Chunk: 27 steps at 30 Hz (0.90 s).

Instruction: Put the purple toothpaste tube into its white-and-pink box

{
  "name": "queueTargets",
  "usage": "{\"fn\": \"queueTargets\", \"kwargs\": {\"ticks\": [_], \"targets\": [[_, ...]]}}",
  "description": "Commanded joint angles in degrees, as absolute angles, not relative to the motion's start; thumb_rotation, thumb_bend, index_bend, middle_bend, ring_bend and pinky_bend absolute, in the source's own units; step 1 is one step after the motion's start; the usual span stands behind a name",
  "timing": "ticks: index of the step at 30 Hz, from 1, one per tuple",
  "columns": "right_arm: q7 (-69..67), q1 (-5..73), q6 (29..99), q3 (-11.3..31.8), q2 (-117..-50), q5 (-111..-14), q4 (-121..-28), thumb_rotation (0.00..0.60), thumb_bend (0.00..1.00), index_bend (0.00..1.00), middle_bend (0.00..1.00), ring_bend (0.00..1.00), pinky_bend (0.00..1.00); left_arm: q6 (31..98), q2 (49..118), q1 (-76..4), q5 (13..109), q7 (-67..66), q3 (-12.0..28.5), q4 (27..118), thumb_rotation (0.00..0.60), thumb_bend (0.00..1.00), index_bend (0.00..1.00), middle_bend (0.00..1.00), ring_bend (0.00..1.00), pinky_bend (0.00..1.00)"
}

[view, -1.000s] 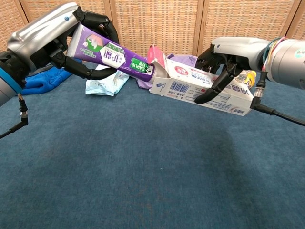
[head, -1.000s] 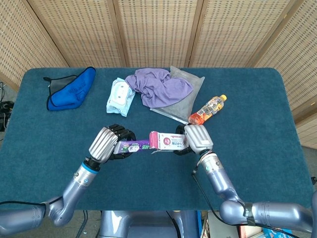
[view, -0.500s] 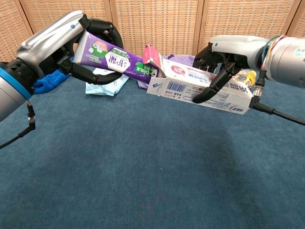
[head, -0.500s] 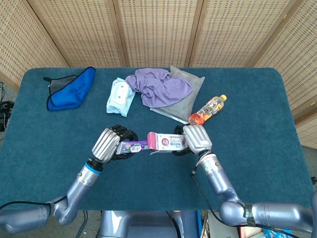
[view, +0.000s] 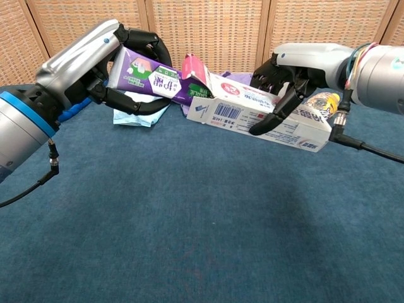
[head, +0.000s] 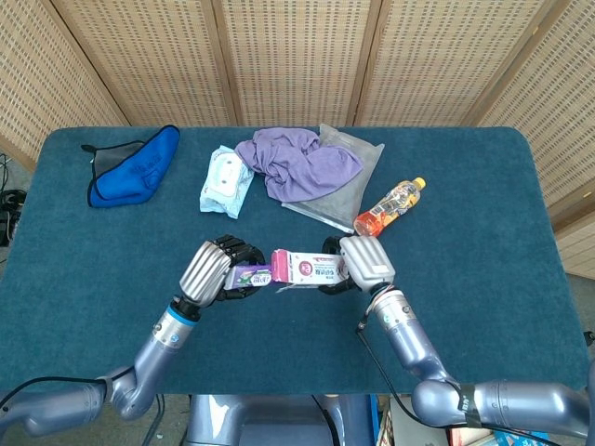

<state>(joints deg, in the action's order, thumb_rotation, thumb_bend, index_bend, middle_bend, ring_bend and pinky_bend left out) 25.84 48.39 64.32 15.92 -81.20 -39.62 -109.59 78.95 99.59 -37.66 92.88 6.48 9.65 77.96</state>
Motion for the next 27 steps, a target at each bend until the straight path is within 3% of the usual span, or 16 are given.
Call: {"fn": "queueTargets", "kwargs": {"ticks": [1, 17, 24, 27], "targets": [[25.74, 48.4, 64.24, 16.0, -80.93, -39.49, -109.91, 0.6, 0.14, 0.62, 0.51, 0.38, 0.43, 78.88, 100.45, -38.03, 92.67, 6.9, 9.96, 77.1, 0.6, 0.29, 0.79, 0.62, 0.52, 0.49], [24.3, 48.64, 63.78, 16.38, -79.87, -39.37, -111.5, 0.6, 0.14, 0.62, 0.51, 0.38, 0.44, 77.66, 103.4, -39.77, 92.44, 5.72, 10.18, 74.37, 0.6, 0.29, 0.79, 0.58, 0.48, 0.46], [24.16, 48.75, 63.98, 16.34, -79.57, -39.51, -111.89, 0.6, 0.14, 0.62, 0.51, 0.38, 0.44, 76.15, 103.13, -40.45, 92.18, 3.0, 9.95, 74.48, 0.6, 0.29, 0.79, 0.43, 0.34, 0.34], [24.08, 48.76, 64.13, 16.35, -79.48, -39.55, -111.98, 0.6, 0.14, 0.62, 0.51, 0.38, 0.44, 75.72, 102.8, -40.65, 92.19, 1.29, 9.86, 74.73, 0.6, 0.29, 0.68, 0.28, 0.21, 0.23]]}}
